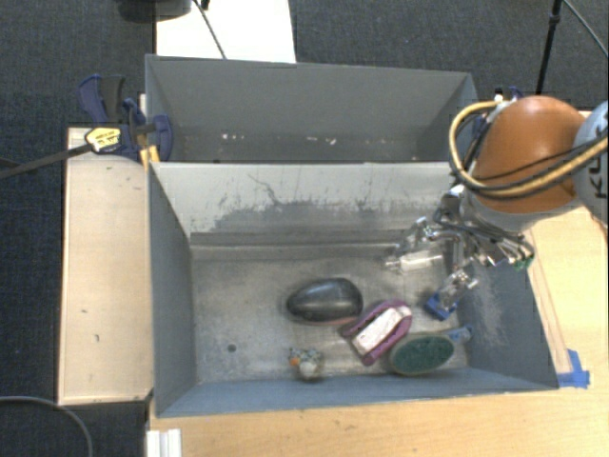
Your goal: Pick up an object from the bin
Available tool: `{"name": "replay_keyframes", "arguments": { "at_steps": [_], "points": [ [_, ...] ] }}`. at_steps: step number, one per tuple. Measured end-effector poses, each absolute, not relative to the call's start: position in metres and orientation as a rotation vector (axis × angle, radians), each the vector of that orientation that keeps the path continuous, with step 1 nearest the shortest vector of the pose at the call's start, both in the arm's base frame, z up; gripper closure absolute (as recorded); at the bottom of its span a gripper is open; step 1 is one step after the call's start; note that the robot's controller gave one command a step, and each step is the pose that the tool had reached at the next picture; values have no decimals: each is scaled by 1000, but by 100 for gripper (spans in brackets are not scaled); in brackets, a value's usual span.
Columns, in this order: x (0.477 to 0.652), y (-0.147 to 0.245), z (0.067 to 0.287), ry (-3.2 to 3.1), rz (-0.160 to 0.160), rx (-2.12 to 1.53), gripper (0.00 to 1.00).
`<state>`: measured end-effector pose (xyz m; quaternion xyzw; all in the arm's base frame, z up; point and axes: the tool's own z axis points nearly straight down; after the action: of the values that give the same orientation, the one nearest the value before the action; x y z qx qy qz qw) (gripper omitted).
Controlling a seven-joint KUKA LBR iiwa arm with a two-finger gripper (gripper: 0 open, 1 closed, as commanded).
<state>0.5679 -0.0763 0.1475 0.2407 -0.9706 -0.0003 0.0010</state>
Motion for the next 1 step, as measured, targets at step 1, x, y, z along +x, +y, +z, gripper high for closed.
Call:
{"name": "replay_keyframes", "arguments": {
  "at_steps": [1],
  "points": [
    [541, -99, 116, -3066, -2, 676, 0]
  ]
}}
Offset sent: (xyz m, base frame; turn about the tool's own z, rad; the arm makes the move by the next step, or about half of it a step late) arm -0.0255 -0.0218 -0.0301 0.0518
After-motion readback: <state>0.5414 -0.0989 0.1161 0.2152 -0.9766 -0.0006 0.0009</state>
